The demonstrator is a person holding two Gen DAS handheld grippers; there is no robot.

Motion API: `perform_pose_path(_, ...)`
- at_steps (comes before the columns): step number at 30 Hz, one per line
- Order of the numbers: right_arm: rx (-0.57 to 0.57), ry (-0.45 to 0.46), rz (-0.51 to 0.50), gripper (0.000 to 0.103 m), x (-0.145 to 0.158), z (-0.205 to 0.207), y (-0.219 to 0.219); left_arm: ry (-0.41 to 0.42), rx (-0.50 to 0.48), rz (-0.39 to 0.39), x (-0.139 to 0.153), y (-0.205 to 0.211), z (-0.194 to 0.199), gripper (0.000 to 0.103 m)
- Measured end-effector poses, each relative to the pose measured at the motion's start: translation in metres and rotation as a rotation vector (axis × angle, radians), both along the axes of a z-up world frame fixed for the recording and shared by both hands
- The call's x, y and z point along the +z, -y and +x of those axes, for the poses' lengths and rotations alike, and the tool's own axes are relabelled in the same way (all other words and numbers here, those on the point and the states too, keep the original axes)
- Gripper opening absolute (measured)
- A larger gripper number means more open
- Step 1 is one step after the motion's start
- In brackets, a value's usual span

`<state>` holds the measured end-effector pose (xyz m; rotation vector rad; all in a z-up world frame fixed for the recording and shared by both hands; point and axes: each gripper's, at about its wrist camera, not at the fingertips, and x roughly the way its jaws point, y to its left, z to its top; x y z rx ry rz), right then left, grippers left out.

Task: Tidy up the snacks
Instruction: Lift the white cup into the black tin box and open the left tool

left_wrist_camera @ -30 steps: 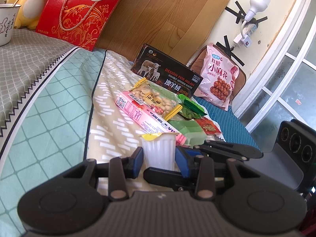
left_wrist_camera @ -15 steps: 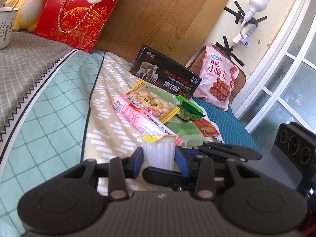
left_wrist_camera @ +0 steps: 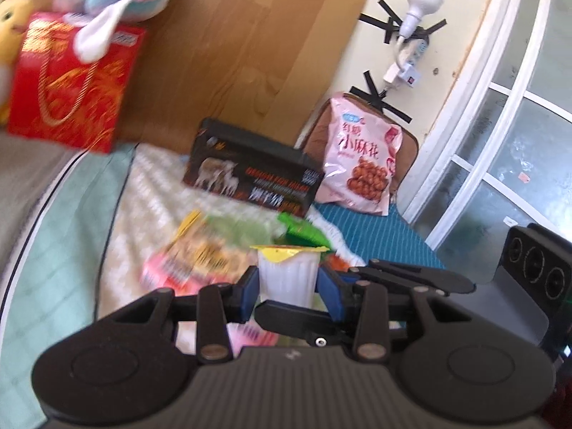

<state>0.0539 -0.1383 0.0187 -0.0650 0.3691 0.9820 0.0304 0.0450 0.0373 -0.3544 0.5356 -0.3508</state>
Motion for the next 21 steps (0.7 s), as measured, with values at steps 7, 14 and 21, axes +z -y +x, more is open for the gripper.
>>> perform_pose_path(7, -0.124, 0.077, 0.016, 0.045, 0.02, 0.043, 0.013, 0.037, -0.048, 0.045, 0.027, 0.021, 0.067, 0.037)
perform_pose_path(14, -0.22, 0.104, 0.044, 0.046, 0.035, 0.115, 0.022, 0.068, -0.071, 0.044, 0.045, 0.033, 0.155, 0.038)
perform_pose_path(21, -0.363, 0.111, -0.017, 0.058, 0.033, 0.185, 0.018, 0.013, -0.039, 0.051, 0.035, 0.04, 0.238, 0.044)
